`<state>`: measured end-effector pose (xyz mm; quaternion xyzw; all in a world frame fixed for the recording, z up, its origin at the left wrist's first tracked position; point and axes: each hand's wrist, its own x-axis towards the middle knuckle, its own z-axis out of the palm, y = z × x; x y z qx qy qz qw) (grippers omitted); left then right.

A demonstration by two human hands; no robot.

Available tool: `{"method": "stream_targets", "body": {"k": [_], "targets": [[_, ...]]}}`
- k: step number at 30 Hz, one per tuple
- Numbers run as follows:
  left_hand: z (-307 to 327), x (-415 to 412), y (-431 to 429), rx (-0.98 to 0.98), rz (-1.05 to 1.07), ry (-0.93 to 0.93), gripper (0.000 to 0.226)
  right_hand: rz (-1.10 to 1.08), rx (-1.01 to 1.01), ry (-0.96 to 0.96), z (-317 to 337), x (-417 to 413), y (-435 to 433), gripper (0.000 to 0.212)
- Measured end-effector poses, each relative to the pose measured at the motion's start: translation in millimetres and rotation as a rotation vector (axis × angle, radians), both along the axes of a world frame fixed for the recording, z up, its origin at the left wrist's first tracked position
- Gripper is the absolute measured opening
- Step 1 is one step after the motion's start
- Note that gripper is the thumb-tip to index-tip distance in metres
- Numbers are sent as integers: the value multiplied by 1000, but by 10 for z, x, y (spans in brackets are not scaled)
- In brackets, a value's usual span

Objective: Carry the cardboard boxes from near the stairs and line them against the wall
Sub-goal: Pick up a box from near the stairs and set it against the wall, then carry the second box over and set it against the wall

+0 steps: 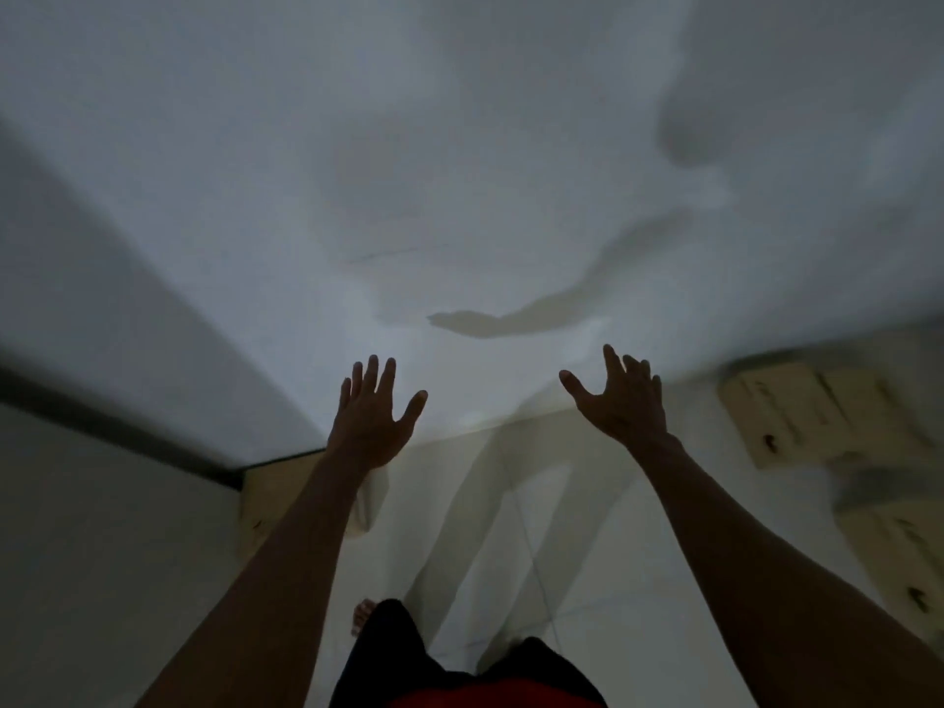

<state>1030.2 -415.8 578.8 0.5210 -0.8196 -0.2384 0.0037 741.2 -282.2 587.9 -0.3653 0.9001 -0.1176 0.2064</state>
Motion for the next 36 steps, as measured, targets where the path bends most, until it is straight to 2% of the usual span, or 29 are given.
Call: {"method": "stream_targets", "body": {"k": [4,10,22,30,36], "targets": [[190,-1224,404,-18,-217,18,80,-179,14,27,132,-782,852,96],[375,-2822,830,-39,-520,48,79,-410,6,-5,159,-1651,1692,97],[-41,-5378,1026,67,-932,-94,82,-840,38,-11,-50,-3199,2640,98],[-304,-7144,1500,140,-1055,-148,82,-1013,42,-89,-428,-4431,3080,100],[-511,-8327,2009,150,-1063,-156,85,-1029,23,-170,-788,-5534,3294,105]]}}
